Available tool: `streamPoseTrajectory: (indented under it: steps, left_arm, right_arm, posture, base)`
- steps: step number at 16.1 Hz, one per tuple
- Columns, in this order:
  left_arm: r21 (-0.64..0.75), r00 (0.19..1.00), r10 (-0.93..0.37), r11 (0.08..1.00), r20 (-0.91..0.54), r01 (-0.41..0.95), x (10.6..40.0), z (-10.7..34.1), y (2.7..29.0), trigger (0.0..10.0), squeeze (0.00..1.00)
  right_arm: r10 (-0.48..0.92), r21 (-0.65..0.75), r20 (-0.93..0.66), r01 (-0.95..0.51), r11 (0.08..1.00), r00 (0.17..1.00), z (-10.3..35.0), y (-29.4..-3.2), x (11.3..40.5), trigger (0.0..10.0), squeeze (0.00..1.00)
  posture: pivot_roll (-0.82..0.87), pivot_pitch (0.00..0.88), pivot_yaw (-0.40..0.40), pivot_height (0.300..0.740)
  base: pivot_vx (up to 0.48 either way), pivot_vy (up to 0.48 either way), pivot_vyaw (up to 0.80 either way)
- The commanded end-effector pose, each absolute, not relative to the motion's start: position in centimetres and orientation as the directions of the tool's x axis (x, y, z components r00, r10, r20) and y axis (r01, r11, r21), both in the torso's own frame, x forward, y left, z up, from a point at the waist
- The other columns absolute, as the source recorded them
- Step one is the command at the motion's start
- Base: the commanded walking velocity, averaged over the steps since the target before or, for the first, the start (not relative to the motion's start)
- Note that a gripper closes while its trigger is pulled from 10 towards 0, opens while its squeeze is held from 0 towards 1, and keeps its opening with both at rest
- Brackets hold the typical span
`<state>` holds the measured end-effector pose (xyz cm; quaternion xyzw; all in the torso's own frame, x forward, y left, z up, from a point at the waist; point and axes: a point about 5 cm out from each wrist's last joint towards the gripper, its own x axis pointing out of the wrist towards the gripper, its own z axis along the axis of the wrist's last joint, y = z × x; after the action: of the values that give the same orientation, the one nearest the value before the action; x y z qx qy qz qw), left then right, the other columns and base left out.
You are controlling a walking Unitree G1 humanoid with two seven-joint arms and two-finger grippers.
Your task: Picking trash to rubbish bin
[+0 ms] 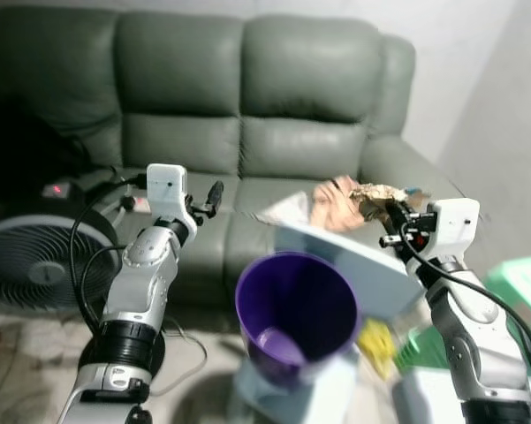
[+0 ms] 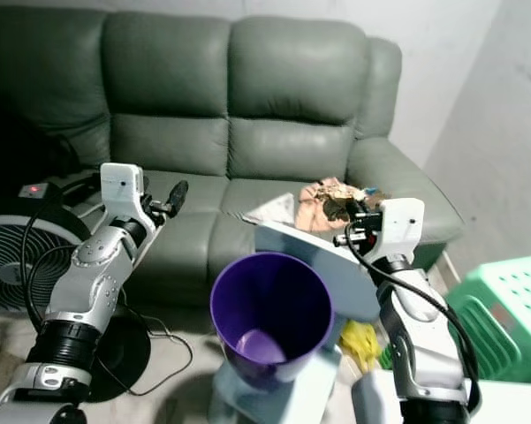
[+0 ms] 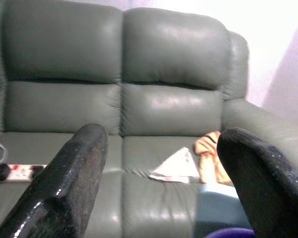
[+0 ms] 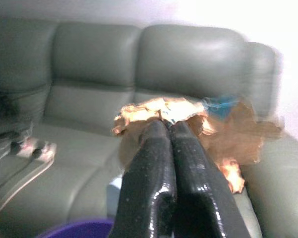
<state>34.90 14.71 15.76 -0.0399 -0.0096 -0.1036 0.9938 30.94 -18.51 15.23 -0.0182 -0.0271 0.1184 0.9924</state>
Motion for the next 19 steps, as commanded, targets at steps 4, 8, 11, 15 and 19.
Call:
streamPoseTrajectory:
  steps: [4,8,11,15,19]
  left_arm:
    - [-0.118,0.922,-0.386,0.914,0.036,0.387,31.1,14.3,9.8,10.0,0.0]
    - [-0.117,0.922,-0.386,0.915,0.026,0.386,30.3,14.0,9.8,10.0,0.0]
    - [-0.096,0.927,-0.374,0.922,0.032,0.375,30.7,14.4,10.3,10.0,0.0]
    - [-0.09,0.916,-0.4,0.912,0.027,0.4,30.4,14.4,10.1,10.0,0.0]
    - [-0.087,0.858,-0.512,0.854,0.025,0.513,28.6,14.0,8.0,10.0,0.0]
  right_arm:
    - [0.412,-0.195,-0.105,-0.425,0.884,0.905,13.6,-17.7,33.3,10.0,0.0]
    - [0.471,-0.187,-0.113,-0.484,0.855,0.875,13.1,-17.5,33.5,10.0,0.0]
    - [0.48,-0.164,-0.109,-0.492,0.855,0.871,12.7,-17.4,33.5,10.0,0.0]
    - [0.496,-0.168,-0.116,-0.509,0.844,0.861,12.2,-17.5,33.1,10.0,0.0]
    - [0.51,-0.211,-0.175,-0.538,0.816,0.842,11.5,-17.7,33.1,10.0,0.0]
  posture:
    - [0.02,0.0,-0.128,0.74]
    - [0.02,0.0,-0.132,0.74]
    - [0.02,0.0,-0.123,0.74]
    - [0.02,0.0,-0.119,0.74]
    - [0.02,0.0,-0.131,0.74]
  base:
    - [0.0,0.0,0.0]
    - [0.0,0.0,0.0]
    - [0.0,0.0,0.0]
    - [0.0,0.0,0.0]
    - [0.0,0.0,0.0]
